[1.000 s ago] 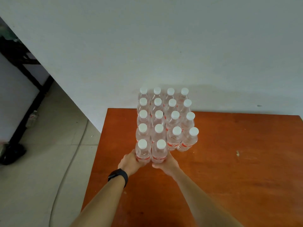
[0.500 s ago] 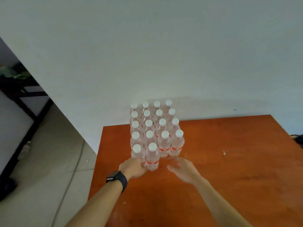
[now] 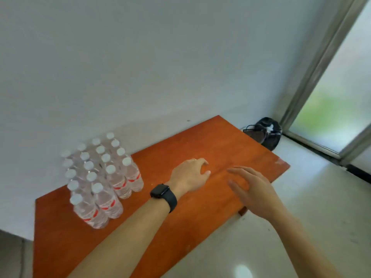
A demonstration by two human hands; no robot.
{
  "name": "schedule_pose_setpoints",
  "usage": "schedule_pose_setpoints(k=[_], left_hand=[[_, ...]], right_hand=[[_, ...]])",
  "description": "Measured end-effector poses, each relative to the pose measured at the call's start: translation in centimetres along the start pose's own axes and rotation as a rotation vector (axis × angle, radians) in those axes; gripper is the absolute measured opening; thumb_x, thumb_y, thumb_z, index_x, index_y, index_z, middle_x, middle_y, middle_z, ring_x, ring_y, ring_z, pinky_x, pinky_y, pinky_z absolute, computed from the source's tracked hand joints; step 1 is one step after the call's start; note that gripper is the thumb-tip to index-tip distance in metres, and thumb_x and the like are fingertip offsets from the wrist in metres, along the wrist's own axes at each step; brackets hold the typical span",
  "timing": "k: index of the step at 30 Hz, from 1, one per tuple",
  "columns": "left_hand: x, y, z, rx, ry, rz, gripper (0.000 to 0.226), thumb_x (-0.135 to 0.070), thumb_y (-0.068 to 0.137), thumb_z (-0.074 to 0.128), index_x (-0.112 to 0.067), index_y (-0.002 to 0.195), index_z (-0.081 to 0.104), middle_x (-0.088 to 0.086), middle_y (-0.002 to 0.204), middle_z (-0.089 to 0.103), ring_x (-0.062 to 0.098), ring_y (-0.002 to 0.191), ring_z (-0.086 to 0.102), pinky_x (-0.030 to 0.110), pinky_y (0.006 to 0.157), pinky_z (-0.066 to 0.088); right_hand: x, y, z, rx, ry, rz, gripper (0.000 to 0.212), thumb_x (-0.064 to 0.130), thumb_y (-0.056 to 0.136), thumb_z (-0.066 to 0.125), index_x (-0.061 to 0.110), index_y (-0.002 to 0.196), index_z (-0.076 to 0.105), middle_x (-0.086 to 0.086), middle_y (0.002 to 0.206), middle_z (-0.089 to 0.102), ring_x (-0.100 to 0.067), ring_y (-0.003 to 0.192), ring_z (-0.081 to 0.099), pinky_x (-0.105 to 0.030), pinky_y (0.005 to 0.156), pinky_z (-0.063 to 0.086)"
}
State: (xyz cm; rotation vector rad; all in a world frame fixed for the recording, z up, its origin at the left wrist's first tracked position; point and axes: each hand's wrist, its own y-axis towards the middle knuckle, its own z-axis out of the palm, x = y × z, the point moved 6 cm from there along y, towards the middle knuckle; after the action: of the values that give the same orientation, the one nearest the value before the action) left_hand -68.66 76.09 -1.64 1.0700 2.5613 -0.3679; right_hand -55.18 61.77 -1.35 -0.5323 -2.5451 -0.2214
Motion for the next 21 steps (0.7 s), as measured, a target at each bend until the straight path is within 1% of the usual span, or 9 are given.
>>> schedule_pose_setpoints(k=[2, 5, 8, 11, 13, 17, 21], left_hand=[[-7.1, 0.4, 2.1, -0.003, -0.017, 0.136, 0.04, -0.05, 0.101, 0.046, -0.036, 0.138, 0.053, -0.006, 0.138, 0.058, 0.018, 0.126, 0.056, 0.041, 0.097, 0.052], [-17.0, 0.3, 5.5, -0.008, -0.007, 0.313, 0.036, -0.047, 0.1, 0.049, -0.037, 0.133, 0.058, -0.007, 0.133, 0.061, 0.018, 0.12, 0.059, 0.043, 0.095, 0.053], [-25.8, -0.2, 9.1, 0.012, 0.034, 0.461, 0.034, -0.046, 0.099, 0.049, -0.038, 0.13, 0.06, -0.006, 0.129, 0.063, 0.02, 0.115, 0.06, 0.04, 0.092, 0.052], [-33.7, -1.3, 12.0, 0.032, 0.063, 0.603, 0.035, -0.048, 0.1, 0.048, -0.039, 0.132, 0.059, -0.007, 0.135, 0.061, 0.02, 0.118, 0.058, 0.037, 0.093, 0.05], [-38.6, -1.9, 13.3, 0.032, 0.086, 0.705, 0.036, -0.048, 0.101, 0.047, -0.039, 0.134, 0.059, -0.007, 0.137, 0.06, 0.019, 0.12, 0.057, 0.037, 0.097, 0.048], [-47.5, -1.7, 16.0, 0.025, 0.142, 0.849, 0.036, -0.049, 0.102, 0.044, -0.042, 0.134, 0.058, -0.012, 0.139, 0.059, 0.016, 0.127, 0.052, 0.036, 0.106, 0.04], [-55.5, 0.0, 19.1, 0.029, 0.143, 0.957, 0.035, -0.048, 0.102, 0.043, -0.042, 0.133, 0.058, -0.013, 0.138, 0.06, 0.015, 0.13, 0.05, 0.038, 0.11, 0.034]], right_hand=[[-4.2, -4.2, -4.0, -0.085, -0.046, 0.097, 0.036, 0.052, 0.097, 0.051, 0.046, 0.132, 0.055, 0.018, 0.143, 0.05, -0.012, 0.133, 0.043, -0.034, 0.109, 0.039], [-10.3, -11.0, -9.6, -0.2, -0.107, 0.252, 0.036, 0.052, 0.098, 0.049, 0.046, 0.133, 0.055, 0.016, 0.143, 0.05, -0.013, 0.133, 0.043, -0.035, 0.107, 0.039], [-15.6, -17.8, -14.5, -0.286, -0.137, 0.382, 0.037, 0.054, 0.099, 0.046, 0.047, 0.135, 0.053, 0.017, 0.145, 0.049, -0.012, 0.134, 0.042, -0.035, 0.108, 0.039], [-20.0, -23.9, -18.8, -0.381, -0.146, 0.48, 0.039, 0.055, 0.098, 0.045, 0.045, 0.135, 0.053, 0.016, 0.143, 0.051, -0.011, 0.133, 0.043, -0.036, 0.109, 0.041], [-22.5, -27.3, -21.2, -0.462, -0.137, 0.534, 0.038, 0.052, 0.097, 0.049, 0.043, 0.133, 0.057, 0.015, 0.139, 0.055, -0.011, 0.13, 0.047, -0.037, 0.107, 0.043], [-27.4, -32.5, -25.3, -0.64, -0.126, 0.625, 0.031, 0.041, 0.095, 0.059, 0.035, 0.125, 0.066, 0.012, 0.131, 0.063, -0.013, 0.123, 0.053, -0.029, 0.102, 0.041], [-33.0, -35.4, -28.2, -0.696, -0.139, 0.724, 0.03, 0.038, 0.096, 0.06, 0.033, 0.125, 0.067, 0.012, 0.13, 0.063, -0.012, 0.123, 0.052, -0.021, 0.1, 0.036]])
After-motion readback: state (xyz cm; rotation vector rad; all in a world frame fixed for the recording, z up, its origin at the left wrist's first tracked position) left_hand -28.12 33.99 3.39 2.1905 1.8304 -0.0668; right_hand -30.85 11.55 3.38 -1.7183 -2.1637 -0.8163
